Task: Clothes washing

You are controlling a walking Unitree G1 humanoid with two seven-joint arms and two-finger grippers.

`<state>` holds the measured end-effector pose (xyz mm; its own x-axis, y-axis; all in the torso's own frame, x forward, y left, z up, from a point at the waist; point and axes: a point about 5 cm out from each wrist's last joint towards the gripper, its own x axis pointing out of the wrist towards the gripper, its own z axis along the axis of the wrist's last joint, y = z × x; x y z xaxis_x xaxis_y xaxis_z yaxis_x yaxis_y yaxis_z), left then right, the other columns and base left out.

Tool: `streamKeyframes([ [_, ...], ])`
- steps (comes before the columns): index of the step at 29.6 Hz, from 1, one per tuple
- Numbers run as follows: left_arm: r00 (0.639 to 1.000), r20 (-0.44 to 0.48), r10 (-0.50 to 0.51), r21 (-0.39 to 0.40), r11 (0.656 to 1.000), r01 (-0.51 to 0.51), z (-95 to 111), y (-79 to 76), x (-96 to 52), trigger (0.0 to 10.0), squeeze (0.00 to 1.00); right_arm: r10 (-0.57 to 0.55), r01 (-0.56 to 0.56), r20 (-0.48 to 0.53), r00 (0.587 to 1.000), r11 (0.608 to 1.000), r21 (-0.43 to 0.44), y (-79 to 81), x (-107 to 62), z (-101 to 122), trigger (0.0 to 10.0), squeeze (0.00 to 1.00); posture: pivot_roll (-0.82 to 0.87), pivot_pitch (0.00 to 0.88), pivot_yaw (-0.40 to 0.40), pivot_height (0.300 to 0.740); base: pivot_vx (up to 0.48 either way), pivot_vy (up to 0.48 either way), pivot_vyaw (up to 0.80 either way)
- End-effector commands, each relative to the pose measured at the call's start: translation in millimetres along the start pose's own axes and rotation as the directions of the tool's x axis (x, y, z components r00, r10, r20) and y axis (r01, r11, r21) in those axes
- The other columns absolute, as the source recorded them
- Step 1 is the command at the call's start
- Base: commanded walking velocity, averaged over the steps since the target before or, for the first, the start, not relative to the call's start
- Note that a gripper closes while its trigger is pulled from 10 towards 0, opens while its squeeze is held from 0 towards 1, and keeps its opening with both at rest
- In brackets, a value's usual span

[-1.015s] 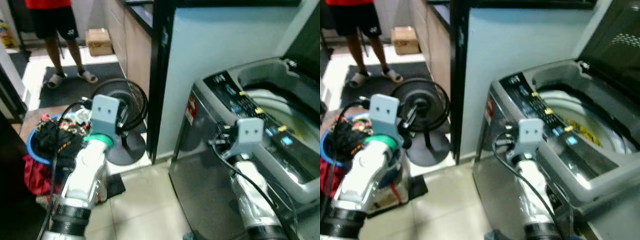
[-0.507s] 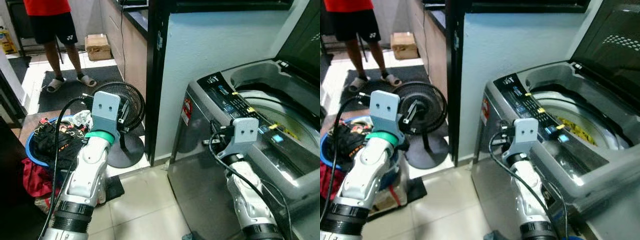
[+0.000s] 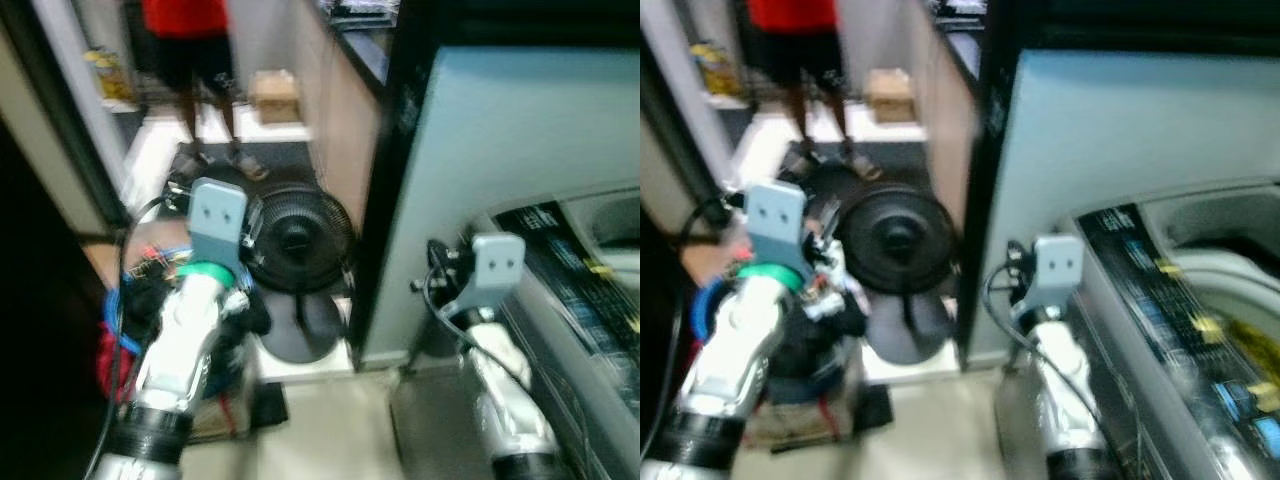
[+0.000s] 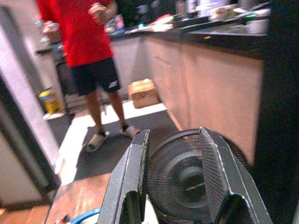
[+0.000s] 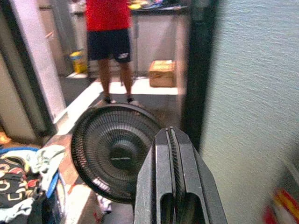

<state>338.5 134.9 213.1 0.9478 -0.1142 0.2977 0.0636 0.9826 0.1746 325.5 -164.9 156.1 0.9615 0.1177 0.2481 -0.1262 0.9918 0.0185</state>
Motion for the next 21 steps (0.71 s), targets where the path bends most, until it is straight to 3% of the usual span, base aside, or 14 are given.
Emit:
streamKeyframes([
  [1, 1.0, -0.014, 0.011, 0.018, 1.0, -0.011, -4.7, 4.7, -2.3, 10.0, 0.0, 0.002, -0.002, -0.002, 1.0, 1.0, 0.012, 2.2, -0.8, -1.7, 10.0, 0.0, 0.06, 0.0, 0.007, 0.74, 0.48, 0.0, 0.79],
  [15, 1.0, -0.019, 0.008, 0.02, 1.0, -0.008, -6.6, 4.7, -2.1, 10.0, 0.0, 0.025, -0.024, -0.01, 1.0, 1.0, 0.011, 7.0, -0.7, -3.7, 10.0, 0.0, 0.06, 0.0, 0.011, 0.74, 0.48, 0.0, 0.06],
  [19, 1.0, -0.02, 0.008, 0.018, 1.0, -0.007, -7.2, 4.0, -1.9, 10.0, 0.0, 0.035, -0.035, -0.011, 0.999, 0.999, 0.014, 6.9, -1.3, -4.1, 10.0, 0.0, 0.06, 0.0, 0.01, 0.74, 0.48, 0.0, 0.79],
  [21, 1.0, -0.027, 0.011, 0.015, 1.0, -0.01, -8.2, 3.9, -1.9, 10.0, 0.0, 0.023, -0.023, -0.013, 1.0, 1.0, 0.007, 6.1, -1.1, -4.3, 10.0, 0.0, 0.06, 0.0, 0.01, 0.74, 0.351, 0.0, 0.0],
])
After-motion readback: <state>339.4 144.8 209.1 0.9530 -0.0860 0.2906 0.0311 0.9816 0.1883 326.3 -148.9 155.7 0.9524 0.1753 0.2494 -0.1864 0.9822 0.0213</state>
